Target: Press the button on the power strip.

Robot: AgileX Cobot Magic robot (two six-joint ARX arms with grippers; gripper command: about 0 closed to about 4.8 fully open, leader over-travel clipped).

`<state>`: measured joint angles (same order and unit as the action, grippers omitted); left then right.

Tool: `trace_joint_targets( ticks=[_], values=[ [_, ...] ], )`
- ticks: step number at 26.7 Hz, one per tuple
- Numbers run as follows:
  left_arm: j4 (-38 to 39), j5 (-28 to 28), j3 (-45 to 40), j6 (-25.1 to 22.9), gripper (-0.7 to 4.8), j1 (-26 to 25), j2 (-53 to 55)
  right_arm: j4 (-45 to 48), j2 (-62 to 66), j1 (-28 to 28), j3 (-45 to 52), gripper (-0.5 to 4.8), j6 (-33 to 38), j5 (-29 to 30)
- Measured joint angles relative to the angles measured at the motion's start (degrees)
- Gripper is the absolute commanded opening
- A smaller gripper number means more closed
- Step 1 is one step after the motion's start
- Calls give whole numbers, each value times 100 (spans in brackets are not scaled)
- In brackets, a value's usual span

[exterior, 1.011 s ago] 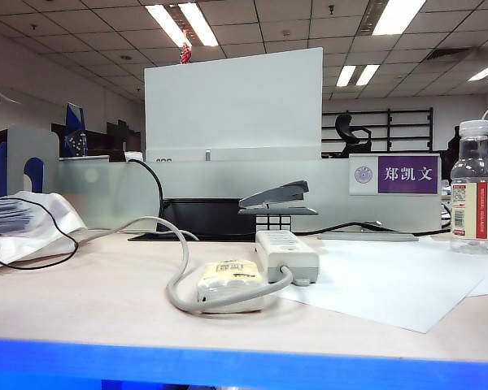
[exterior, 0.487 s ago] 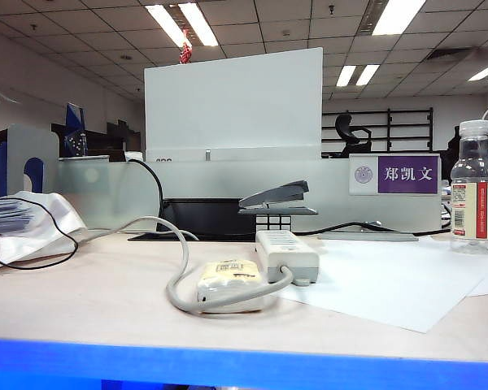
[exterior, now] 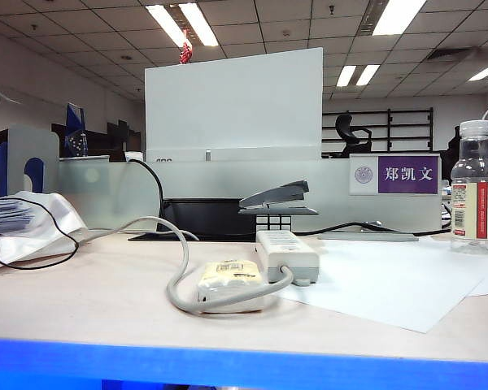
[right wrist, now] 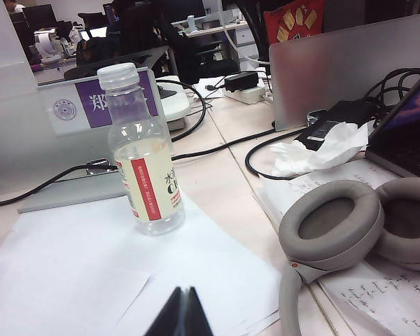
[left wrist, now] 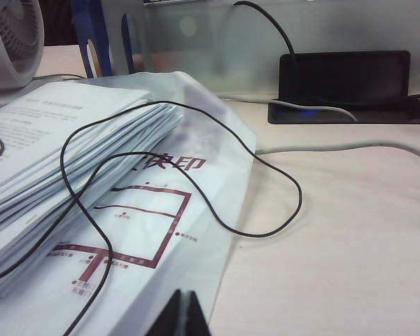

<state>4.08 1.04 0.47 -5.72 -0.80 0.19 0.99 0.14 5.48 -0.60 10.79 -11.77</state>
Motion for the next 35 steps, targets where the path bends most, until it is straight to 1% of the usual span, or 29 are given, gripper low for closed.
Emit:
trace_joint_targets(
  ticks=[31,33,35],
  values=[
    [-2,0,0,0,-4,0,0,0,0,-2,0,3,0,0],
    [-2,0,0,0,-4,0,0,-2,0,-7,0,3,11,63],
    [-2,0,0,0,-4,0,0,-7,0,-7,0,4,-9,407]
  ],
)
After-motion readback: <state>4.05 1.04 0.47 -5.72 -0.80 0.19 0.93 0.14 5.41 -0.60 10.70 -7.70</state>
